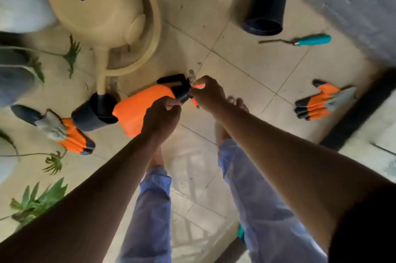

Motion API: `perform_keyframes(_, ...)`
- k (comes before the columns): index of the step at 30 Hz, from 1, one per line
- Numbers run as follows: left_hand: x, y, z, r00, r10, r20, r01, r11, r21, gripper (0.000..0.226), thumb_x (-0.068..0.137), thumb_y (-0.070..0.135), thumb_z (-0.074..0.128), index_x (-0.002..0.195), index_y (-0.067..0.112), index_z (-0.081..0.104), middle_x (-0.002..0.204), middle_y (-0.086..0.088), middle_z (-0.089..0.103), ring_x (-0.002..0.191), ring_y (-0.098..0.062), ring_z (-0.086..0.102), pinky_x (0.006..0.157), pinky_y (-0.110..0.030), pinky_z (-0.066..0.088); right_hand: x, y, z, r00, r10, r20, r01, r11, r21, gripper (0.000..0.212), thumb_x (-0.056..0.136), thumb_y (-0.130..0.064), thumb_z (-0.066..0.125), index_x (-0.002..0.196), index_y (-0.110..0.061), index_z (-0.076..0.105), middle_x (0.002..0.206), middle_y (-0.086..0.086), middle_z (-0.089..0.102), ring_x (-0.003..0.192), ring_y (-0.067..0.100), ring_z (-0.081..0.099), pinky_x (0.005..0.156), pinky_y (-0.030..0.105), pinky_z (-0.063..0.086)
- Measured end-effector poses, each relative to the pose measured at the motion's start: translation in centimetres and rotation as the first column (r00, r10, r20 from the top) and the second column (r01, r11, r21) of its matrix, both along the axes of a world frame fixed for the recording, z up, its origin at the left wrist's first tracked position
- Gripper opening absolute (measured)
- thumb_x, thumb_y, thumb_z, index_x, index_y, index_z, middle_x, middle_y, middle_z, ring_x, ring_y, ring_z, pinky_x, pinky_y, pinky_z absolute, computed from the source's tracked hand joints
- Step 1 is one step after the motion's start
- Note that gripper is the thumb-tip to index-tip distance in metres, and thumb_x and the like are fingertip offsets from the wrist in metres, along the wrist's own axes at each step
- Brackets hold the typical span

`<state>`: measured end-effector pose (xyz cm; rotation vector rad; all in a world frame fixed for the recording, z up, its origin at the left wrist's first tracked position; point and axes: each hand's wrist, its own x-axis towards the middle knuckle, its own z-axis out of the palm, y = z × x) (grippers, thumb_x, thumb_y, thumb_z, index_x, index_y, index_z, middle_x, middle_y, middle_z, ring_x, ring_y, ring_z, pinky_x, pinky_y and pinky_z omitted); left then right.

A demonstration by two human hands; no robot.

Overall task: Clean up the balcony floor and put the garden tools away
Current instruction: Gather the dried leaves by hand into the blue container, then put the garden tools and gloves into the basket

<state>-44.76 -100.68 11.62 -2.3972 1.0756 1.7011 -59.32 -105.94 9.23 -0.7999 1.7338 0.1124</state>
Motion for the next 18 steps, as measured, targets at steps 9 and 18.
perform_keyframes(9,2.4,2.5,-5.0,0.984,0.17,0.062,-0.16,0.977,-0.139,0.025,0.083,0.028,0.051,0.095,0.036,0.071,0.103,0.012,0.075,0.101,-0.011,0.07,0.091,-0.041,0.057,1.9,1.7,-9.5,0.922,-0.384,-0.051,0.366,0.821,0.438,0.08,0.065,-0.079,0.072,0.119,-0.022,0.056,0.106,0.004,0.069,0.09,0.025,0.068,0.08,0.044,0.056)
perform_keyframes(18,3.8,2.4,-3.4,0.993,0.101,0.055,-0.09,0.982,-0.168,0.023,0.09,0.021,0.053,0.097,0.034,0.071,0.1,0.015,0.074,0.095,-0.005,0.069,0.09,-0.039,0.056,1.5,2.2,-10.0,0.844,-0.507,0.178,0.387,0.803,0.453,0.055,0.079,-0.048,0.085,0.12,-0.019,0.063,0.122,0.009,0.071,0.093,0.023,0.077,0.078,0.037,0.061)
